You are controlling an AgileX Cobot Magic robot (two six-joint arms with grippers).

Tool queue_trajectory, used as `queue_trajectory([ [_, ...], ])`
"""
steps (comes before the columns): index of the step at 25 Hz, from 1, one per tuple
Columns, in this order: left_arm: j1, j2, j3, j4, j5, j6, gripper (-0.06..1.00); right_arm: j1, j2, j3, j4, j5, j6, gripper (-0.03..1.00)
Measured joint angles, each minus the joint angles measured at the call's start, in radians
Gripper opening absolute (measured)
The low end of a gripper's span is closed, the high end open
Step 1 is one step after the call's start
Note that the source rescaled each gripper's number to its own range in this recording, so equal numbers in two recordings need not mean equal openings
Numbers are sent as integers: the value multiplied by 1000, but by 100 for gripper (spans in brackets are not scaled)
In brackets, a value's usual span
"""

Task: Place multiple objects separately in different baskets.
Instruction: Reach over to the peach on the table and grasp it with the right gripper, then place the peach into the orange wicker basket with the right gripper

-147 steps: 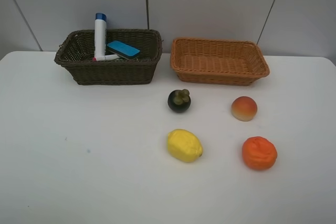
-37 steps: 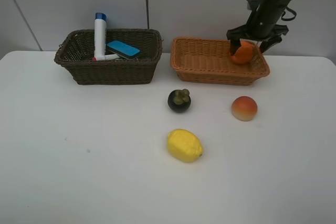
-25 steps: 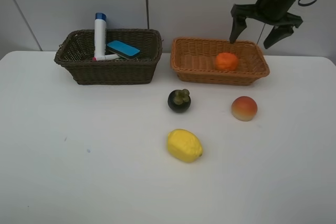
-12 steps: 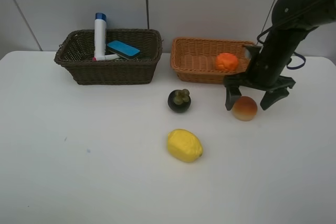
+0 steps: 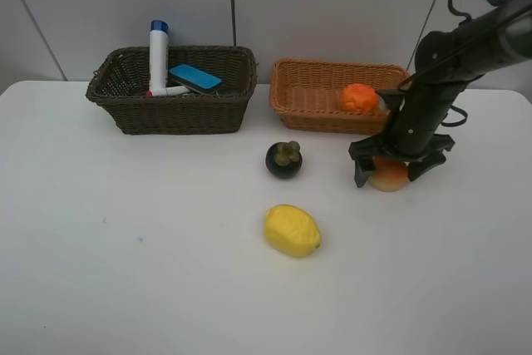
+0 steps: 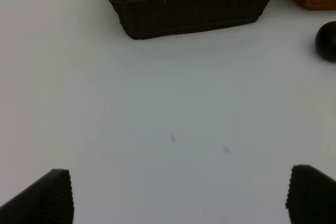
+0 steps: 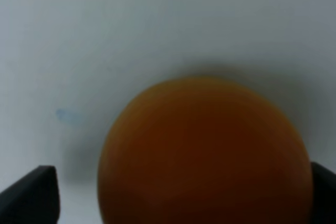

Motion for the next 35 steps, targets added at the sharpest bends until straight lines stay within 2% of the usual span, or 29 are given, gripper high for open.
queue_trajectory([
  [5,0,0,0,0,0,0,100,0,20,1,-17,-17,-2,100],
  [6,0,0,0,0,0,0,100,0,20,1,-19,-16,-2,97],
  [7,0,0,0,0,0,0,100,0,20,1,-23,-16,-2,88],
  [8,0,0,0,0,0,0,100,0,21,1,-28,-16,-2,72],
  [10,0,0,0,0,0,0,100,0,23,1,-35,-16,-2,25],
  [11,0,0,0,0,0,0,100,0,23,1,-39,-13,-3,7],
  [16,0,0,0,0,0,0,100,0,4,-11,-48,49,-3,7],
  [21,0,0,0,0,0,0,100,0,-108,-136,-62,136,-3,7],
  [25,0,0,0,0,0,0,100,0,-124,-294,-104,140,-3,7],
  [29,0,0,0,0,0,0,100,-22,-38,-455,-136,139,-3,7],
  [35,0,0,0,0,0,0,100,-75,111,-583,-149,132,-22,8],
])
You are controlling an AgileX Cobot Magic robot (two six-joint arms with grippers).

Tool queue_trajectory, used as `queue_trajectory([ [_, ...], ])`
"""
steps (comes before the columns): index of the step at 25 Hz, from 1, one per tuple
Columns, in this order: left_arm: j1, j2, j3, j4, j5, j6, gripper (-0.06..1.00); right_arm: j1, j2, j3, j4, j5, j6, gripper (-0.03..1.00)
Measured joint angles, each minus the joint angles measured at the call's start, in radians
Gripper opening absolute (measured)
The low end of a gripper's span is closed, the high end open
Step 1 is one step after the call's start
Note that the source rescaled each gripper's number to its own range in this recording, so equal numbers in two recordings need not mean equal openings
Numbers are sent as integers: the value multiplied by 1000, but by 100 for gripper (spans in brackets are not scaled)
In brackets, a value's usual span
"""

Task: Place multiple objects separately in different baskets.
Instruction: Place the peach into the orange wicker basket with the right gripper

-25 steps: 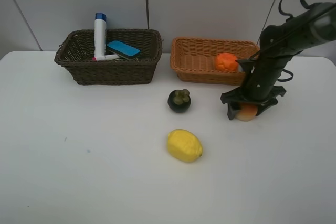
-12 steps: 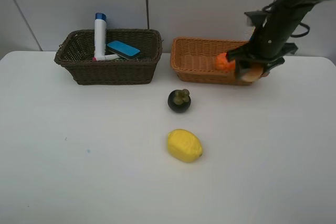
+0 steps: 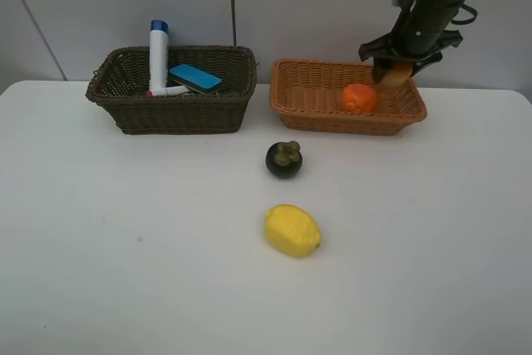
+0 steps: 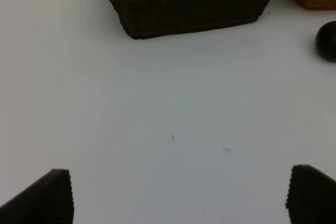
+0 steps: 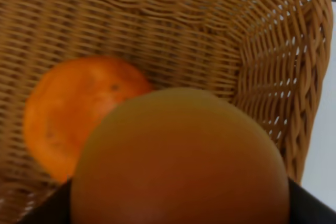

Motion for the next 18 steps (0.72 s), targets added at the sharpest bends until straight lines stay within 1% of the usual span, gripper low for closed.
queue_trajectory([
  [1,0,0,0,0,0,0,100,-8,13,-5,-1,-2,0,18],
  [3,0,0,0,0,0,0,100,-17,29,-7,-6,-8,0,53],
  [4,0,0,0,0,0,0,100,-18,31,-7,-8,-8,-2,72],
  [5,0,0,0,0,0,0,100,-18,31,-7,-8,-9,-4,83],
  [6,0,0,0,0,0,0,100,-18,31,-7,-4,-9,-4,90],
  [8,0,0,0,0,0,0,100,-17,28,-9,18,-3,-4,96],
  [10,0,0,0,0,0,0,100,-17,17,-12,44,30,-4,98],
  [12,0,0,0,0,0,0,100,-17,-5,-12,79,106,-4,100],
  [15,0,0,0,0,0,0,100,-11,-63,-12,139,252,-5,100],
  [17,0,0,0,0,0,0,100,7,-103,-14,159,316,-5,100],
  [18,0,0,0,0,0,0,100,20,-116,-14,171,330,-4,100],
])
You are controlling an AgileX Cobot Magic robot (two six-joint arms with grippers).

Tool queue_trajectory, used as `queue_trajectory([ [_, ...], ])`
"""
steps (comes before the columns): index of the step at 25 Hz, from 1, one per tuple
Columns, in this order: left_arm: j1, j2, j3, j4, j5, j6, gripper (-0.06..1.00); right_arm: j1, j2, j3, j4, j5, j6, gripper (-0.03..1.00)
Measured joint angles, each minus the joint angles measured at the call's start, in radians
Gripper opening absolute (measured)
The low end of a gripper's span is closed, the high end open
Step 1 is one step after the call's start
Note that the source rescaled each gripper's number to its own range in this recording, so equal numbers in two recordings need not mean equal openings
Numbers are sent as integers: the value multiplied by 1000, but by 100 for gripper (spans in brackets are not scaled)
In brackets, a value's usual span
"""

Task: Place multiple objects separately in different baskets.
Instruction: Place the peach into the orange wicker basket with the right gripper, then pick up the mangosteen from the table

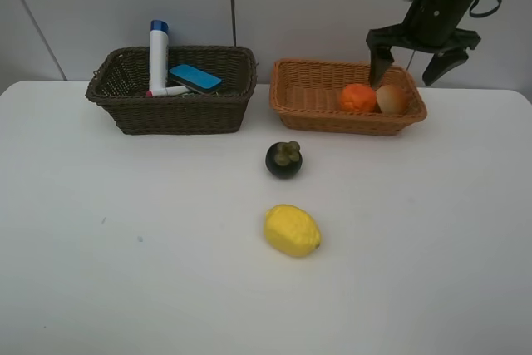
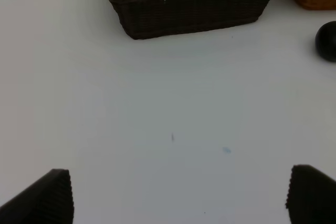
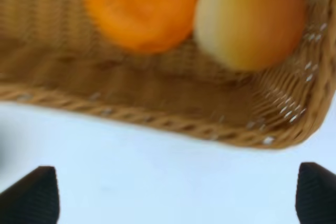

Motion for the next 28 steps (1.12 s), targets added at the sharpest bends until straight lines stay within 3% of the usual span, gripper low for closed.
queue_trajectory([
  [5,0,0,0,0,0,0,100,106,-45,50,22,10,35,100],
  [10,0,0,0,0,0,0,100,271,-45,125,76,10,49,100],
  [14,0,0,0,0,0,0,100,361,-25,172,84,-58,62,100],
  [22,0,0,0,0,0,0,100,393,63,182,53,-250,68,100],
  [28,0,0,0,1,0,0,100,393,117,182,36,-309,70,100],
])
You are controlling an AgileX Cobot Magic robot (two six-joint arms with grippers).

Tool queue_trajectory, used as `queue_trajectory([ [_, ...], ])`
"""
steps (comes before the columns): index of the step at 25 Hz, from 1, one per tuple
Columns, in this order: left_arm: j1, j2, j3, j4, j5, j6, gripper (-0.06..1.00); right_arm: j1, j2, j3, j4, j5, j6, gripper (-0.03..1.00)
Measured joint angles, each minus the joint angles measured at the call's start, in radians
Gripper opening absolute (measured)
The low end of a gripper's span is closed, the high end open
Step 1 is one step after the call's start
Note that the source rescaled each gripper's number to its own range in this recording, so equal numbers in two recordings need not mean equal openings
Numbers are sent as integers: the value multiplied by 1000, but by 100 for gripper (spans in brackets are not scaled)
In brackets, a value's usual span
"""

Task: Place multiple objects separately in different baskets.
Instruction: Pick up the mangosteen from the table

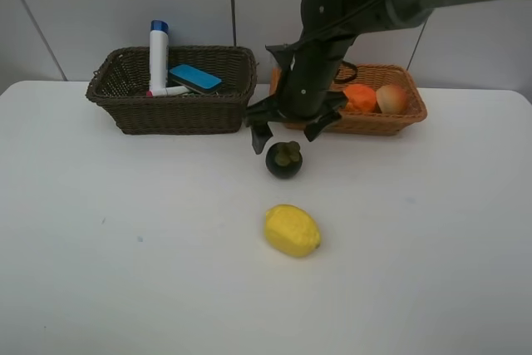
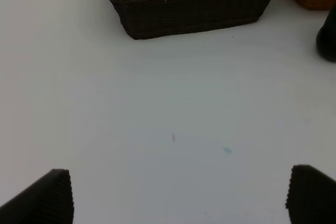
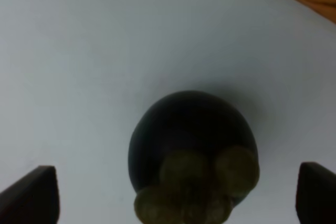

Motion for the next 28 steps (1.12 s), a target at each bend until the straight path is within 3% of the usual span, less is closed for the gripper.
queue_trajectory([
  [12,0,0,0,0,0,0,100,0,120,0,-36,-71,0,97],
  [14,0,0,0,0,0,0,100,0,120,0,-36,-79,0,82],
  [15,0,0,0,0,0,0,100,0,120,0,-36,-85,0,64],
  [17,0,0,0,0,0,0,100,0,120,0,-36,-89,-1,16],
  [24,0,0,0,0,0,0,100,0,117,0,-36,-68,-18,18],
  [28,0,0,0,0,0,0,100,0,63,-29,-36,8,-18,18],
])
